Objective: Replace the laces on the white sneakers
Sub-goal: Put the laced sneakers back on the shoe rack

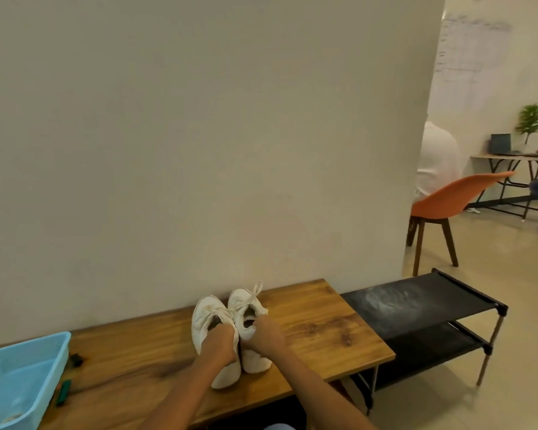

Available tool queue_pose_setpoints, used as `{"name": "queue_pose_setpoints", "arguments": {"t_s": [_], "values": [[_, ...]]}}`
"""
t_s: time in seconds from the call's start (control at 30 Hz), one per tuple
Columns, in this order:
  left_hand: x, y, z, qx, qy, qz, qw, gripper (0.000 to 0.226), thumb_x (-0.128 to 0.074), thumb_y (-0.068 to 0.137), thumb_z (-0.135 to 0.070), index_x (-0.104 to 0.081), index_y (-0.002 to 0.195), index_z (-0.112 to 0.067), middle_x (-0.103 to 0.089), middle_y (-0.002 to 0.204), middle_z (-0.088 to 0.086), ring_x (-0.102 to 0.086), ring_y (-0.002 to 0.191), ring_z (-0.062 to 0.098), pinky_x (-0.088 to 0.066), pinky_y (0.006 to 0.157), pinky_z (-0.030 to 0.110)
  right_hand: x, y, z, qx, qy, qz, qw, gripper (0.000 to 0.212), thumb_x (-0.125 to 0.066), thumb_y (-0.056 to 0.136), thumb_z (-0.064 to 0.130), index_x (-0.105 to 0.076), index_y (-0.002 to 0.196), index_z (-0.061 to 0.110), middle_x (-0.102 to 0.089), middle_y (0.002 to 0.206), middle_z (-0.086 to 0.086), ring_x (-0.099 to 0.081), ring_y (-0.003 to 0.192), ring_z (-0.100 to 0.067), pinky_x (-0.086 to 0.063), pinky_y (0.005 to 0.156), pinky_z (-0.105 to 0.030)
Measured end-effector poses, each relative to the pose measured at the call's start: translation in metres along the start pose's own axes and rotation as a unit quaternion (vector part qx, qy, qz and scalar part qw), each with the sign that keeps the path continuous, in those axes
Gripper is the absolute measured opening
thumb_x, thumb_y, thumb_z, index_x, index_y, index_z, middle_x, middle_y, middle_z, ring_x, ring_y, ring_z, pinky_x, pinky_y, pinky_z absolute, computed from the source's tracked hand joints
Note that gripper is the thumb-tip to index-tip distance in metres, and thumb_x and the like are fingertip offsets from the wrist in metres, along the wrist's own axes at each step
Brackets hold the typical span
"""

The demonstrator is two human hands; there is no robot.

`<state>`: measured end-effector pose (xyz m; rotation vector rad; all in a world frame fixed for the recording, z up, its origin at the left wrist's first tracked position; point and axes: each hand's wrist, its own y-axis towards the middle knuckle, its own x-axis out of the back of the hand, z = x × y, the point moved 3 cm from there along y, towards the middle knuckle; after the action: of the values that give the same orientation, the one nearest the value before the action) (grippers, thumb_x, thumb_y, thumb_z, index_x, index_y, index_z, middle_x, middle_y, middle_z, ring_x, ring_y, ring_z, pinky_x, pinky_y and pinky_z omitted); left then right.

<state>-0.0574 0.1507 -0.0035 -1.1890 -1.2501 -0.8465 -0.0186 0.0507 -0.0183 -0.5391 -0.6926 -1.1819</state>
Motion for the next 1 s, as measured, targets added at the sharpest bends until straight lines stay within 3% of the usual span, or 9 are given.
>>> {"name": "queue_pose_setpoints", "arguments": {"t_s": [0.07,0.1,0.17,0.23,0.53,0.63,0.7,0.87,1.0], "values": [[0.005,-0.007,-0.03,-0.018,-0.043,-0.028,0.999,0.042,-0.058,0.091,-0.017,-0.048,0.129,-0.003,-0.053,0.131,0.012,-0.052,0.12,0.023,-0.041,0.097,0.026,0.032,-0.004,-0.008,0.025,0.006,-0.033,0.999,0.045,-0.061,0.079,0.037,-0.054,0.12,0.019,-0.066,0.093,-0.003,-0.055,0.07,-0.006,-0.038,0.047,-0.006],[0.009,-0.008,-0.049,-0.034,-0.066,-0.044,0.996,0.036,-0.057,0.091,-0.012,-0.052,0.124,-0.001,-0.055,0.128,0.014,-0.054,0.117,0.025,-0.043,0.094,0.027,0.053,-0.006,-0.016,0.025,-0.008,-0.048,0.999,0.047,-0.057,0.08,0.04,-0.055,0.121,0.018,-0.067,0.099,-0.005,-0.06,0.078,-0.009,-0.039,0.052,-0.006],[0.018,-0.007,-0.092,-0.072,-0.102,-0.067,0.99,0.029,-0.052,0.091,-0.006,-0.056,0.118,0.002,-0.058,0.122,0.017,-0.056,0.113,0.028,-0.045,0.09,0.028,0.097,-0.007,-0.036,0.001,-0.054,-0.07,0.996,0.049,-0.058,0.078,0.044,-0.058,0.117,0.014,-0.065,0.109,-0.01,-0.063,0.095,-0.024,-0.05,0.075,-0.018],[0.027,0.003,-0.137,-0.117,-0.114,-0.072,0.984,0.03,-0.052,0.092,-0.008,-0.056,0.12,0.003,-0.059,0.122,0.018,-0.056,0.113,0.03,-0.044,0.091,0.031,0.142,-0.008,-0.058,-0.054,-0.08,-0.07,0.993,0.045,-0.067,0.076,0.037,-0.062,0.111,0.008,-0.066,0.108,-0.015,-0.065,0.093,-0.031,-0.058,0.072,-0.038],[0.018,0.053,-0.34,-0.271,-0.154,-0.076,0.947,0.026,-0.053,0.091,-0.006,-0.059,0.115,0.003,-0.061,0.116,0.019,-0.059,0.107,0.031,-0.047,0.085,0.034,0.284,-0.009,-0.186,-0.131,-0.1,-0.155,0.974,0.024,-0.071,0.079,0.019,-0.064,0.099,0.006,-0.065,0.096,-0.018,-0.064,0.089,-0.032,-0.056,0.077,-0.044],[0.005,0.078,-0.378,-0.281,-0.149,-0.068,0.946,0.026,-0.055,0.091,-0.006,-0.057,0.116,0.002,-0.061,0.116,0.018,-0.059,0.107,0.03,-0.048,0.085,0.033,0.299,0.017,-0.239,-0.173,-0.107,-0.146,0.968,0.046,-0.076,0.076,0.02,-0.062,0.118,0.007,-0.064,0.108,-0.015,-0.06,0.088,-0.025,-0.056,0.071,-0.034],[-0.012,0.099,-0.396,-0.281,-0.154,-0.064,0.945,0.025,-0.054,0.092,-0.007,-0.056,0.116,0.002,-0.061,0.115,0.018,-0.059,0.106,0.03,-0.048,0.085,0.033,0.302,0.037,-0.269,-0.185,-0.118,-0.147,0.964,0.056,-0.076,0.075,0.022,-0.057,0.127,0.01,-0.061,0.117,-0.014,-0.058,0.1,-0.027,-0.054,0.08,-0.036],[-0.071,0.143,-0.408,-0.254,-0.159,-0.034,0.954,0.028,-0.053,0.094,-0.01,-0.055,0.119,0.002,-0.059,0.12,0.018,-0.057,0.111,0.03,-0.047,0.089,0.034,0.262,0.067,-0.343,-0.22,-0.123,-0.111,0.961,0.054,-0.073,0.079,0.018,-0.054,0.129,0.008,-0.055,0.129,-0.015,-0.049,0.119,-0.032,-0.041,0.097,-0.039],[-0.092,0.161,-0.418,-0.267,-0.135,-0.006,0.954,0.034,-0.054,0.093,-0.013,-0.051,0.124,0.001,-0.057,0.125,0.019,-0.055,0.115,0.031,-0.045,0.093,0.036,0.252,0.079,-0.367,-0.23,-0.141,-0.092,0.958,0.063,-0.066,0.086,0.017,-0.038,0.141,0.006,-0.041,0.143,-0.018,-0.04,0.129,-0.033,-0.033,0.104,-0.037]]}}
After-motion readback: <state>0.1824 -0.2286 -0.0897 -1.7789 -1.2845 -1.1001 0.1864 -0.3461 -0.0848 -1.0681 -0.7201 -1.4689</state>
